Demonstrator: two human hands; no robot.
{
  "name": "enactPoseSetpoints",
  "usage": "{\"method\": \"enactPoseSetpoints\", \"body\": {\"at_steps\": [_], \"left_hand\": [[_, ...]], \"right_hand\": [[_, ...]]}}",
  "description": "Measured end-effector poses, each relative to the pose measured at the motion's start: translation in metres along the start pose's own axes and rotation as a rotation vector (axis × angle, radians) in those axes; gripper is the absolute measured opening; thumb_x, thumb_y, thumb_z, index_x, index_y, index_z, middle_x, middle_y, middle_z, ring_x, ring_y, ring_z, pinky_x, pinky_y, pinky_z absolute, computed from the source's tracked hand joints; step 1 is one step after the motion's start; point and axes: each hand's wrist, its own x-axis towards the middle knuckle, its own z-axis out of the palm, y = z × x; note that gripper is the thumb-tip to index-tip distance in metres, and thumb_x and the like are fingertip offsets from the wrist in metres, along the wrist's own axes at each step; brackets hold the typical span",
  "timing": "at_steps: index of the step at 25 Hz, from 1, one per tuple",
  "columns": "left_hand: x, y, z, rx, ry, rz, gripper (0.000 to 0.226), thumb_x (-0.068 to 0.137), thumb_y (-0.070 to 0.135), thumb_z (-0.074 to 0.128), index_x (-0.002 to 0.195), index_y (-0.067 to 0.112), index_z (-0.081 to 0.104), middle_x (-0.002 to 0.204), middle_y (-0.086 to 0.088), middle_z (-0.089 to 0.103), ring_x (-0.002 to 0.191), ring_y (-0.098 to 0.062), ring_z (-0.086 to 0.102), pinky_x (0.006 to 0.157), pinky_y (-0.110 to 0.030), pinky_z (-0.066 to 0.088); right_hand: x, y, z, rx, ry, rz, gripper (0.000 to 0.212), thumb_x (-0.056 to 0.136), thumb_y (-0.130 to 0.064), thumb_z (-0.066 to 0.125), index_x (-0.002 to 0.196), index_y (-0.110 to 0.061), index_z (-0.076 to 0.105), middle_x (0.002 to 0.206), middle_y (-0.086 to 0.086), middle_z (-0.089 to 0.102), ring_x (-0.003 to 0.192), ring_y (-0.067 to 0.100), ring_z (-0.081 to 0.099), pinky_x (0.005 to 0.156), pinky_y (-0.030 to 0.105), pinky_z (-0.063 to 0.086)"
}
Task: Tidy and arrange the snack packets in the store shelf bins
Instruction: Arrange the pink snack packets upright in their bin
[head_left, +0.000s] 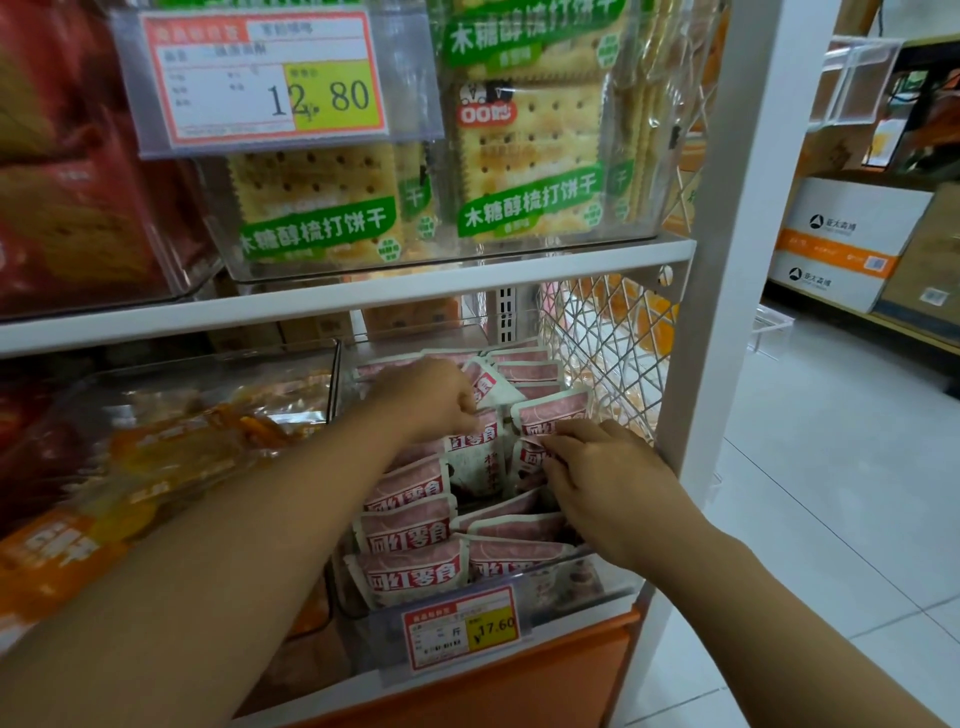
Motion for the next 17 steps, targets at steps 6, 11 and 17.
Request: {"method": "enactPoseSetpoints", "body": {"at_steps": [6, 11, 17], "left_hand": [[0.014, -0.007, -0.003, -0.339, 0.065, -0.072, 0.04, 0.087, 0.032, 0.064, 0.122, 0.015, 0.056, 0.123, -0.009, 0.06, 0.108, -0.025, 0.057, 0.081, -0.029, 0.045], [0.019, 0.002, -0.011, -0.32, 0.25, -0.055, 0.018, 0.094, 0.028, 0.052, 0.085, 0.014, 0.057, 0.077, -0.001, 0.059, 0.072, -0.021, 0.059, 0.052, -0.023, 0.036], [-0.036, -0.021, -0.025, -0.703, 0.357, 0.017, 0.015, 0.094, 0.019, 0.05, 0.085, 0.03, 0.045, 0.097, 0.001, 0.068, 0.08, -0.014, 0.067, 0.065, -0.029, 0.054]], "right_hand": [[0.001, -0.001, -0.003, 0.037, 0.007, 0.008, 0.04, 0.099, -0.033, 0.026, 0.122, -0.024, 0.057, 0.128, -0.006, 0.053, 0.114, 0.021, 0.045, 0.097, 0.031, 0.039], [0.001, -0.002, -0.005, 0.069, 0.004, 0.009, 0.039, 0.099, -0.032, 0.027, 0.125, -0.025, 0.056, 0.131, -0.006, 0.051, 0.115, 0.021, 0.044, 0.098, 0.031, 0.038], [-0.001, -0.002, -0.008, 0.071, -0.016, 0.025, 0.039, 0.099, -0.033, 0.027, 0.125, -0.024, 0.055, 0.13, -0.006, 0.051, 0.116, 0.019, 0.044, 0.096, 0.03, 0.038]]}}
